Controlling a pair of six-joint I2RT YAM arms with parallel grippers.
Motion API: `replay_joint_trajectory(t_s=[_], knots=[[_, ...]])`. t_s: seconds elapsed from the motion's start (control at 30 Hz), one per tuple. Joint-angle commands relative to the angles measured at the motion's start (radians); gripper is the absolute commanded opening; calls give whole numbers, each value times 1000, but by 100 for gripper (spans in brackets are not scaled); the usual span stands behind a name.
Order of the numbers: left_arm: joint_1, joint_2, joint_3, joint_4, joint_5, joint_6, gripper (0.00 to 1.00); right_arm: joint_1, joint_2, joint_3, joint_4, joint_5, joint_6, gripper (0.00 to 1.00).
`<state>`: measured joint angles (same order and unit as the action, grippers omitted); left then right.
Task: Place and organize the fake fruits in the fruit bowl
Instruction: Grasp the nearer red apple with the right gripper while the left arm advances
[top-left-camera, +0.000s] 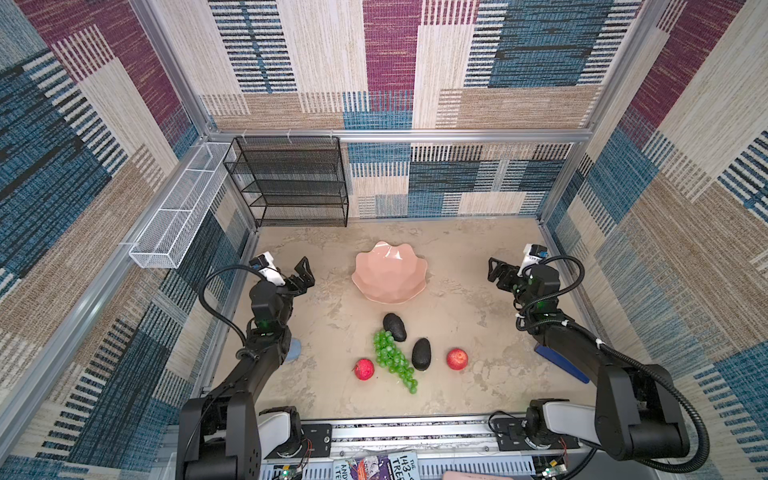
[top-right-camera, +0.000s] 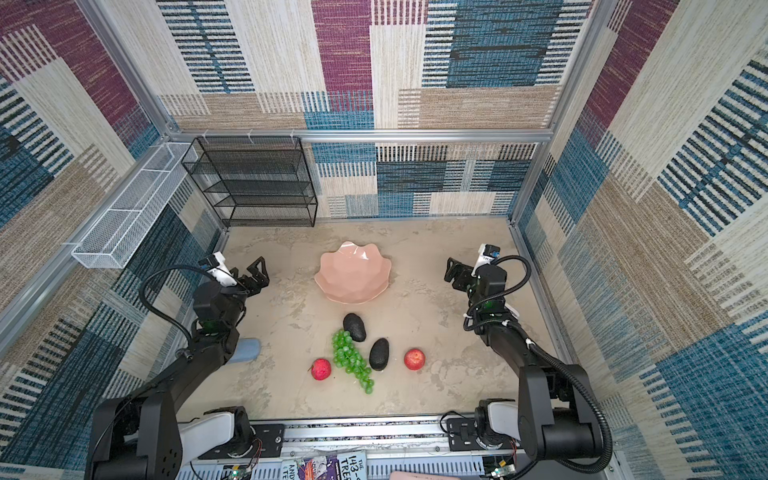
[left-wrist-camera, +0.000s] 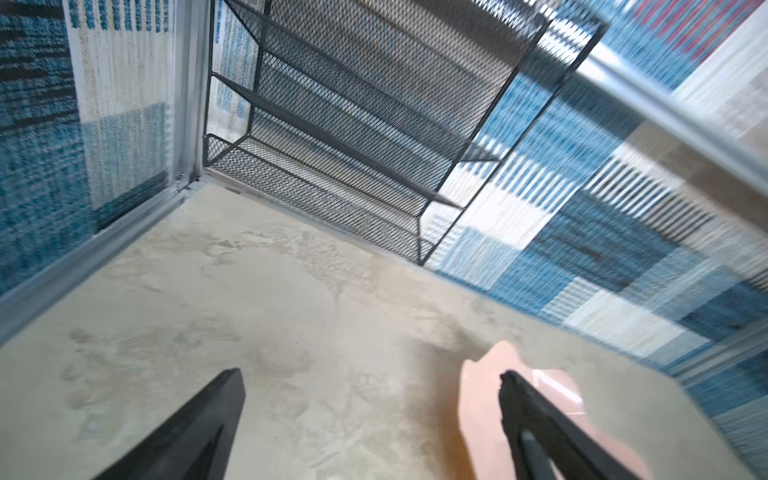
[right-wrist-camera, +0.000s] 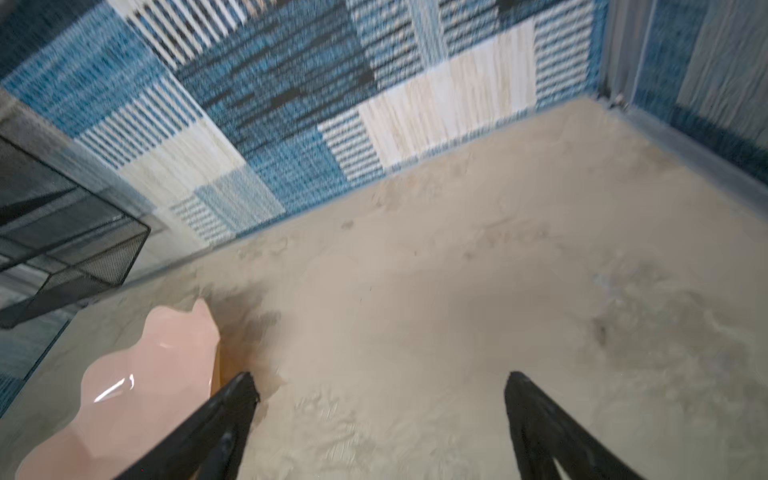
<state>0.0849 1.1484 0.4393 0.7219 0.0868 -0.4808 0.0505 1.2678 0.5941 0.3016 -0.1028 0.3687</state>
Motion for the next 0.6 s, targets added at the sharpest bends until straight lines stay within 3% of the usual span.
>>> replay_joint_trajectory(t_s=[0.0,0.07,0.13,0.23,0.33,0.57], knots=[[4,-69,15,52,37,-150,96,88,-10,56,-287,-17,-38,97],[1,-107,115,-259,36,-123,95,154,-19,71,-397,-34,-43,98],[-2,-106,161,-393,17,-110,94,210,-19,78,-489,-49,-18,98],[-2,-91,149,-402,19,-115,92,312,-21,77,-614,-4,21,97],[-2,-70,160,-391,90,-114,90,386,-37,62,-685,28,69,97],[-2,-13,201,-409,153,-133,89,479,-113,18,-784,8,175,97]])
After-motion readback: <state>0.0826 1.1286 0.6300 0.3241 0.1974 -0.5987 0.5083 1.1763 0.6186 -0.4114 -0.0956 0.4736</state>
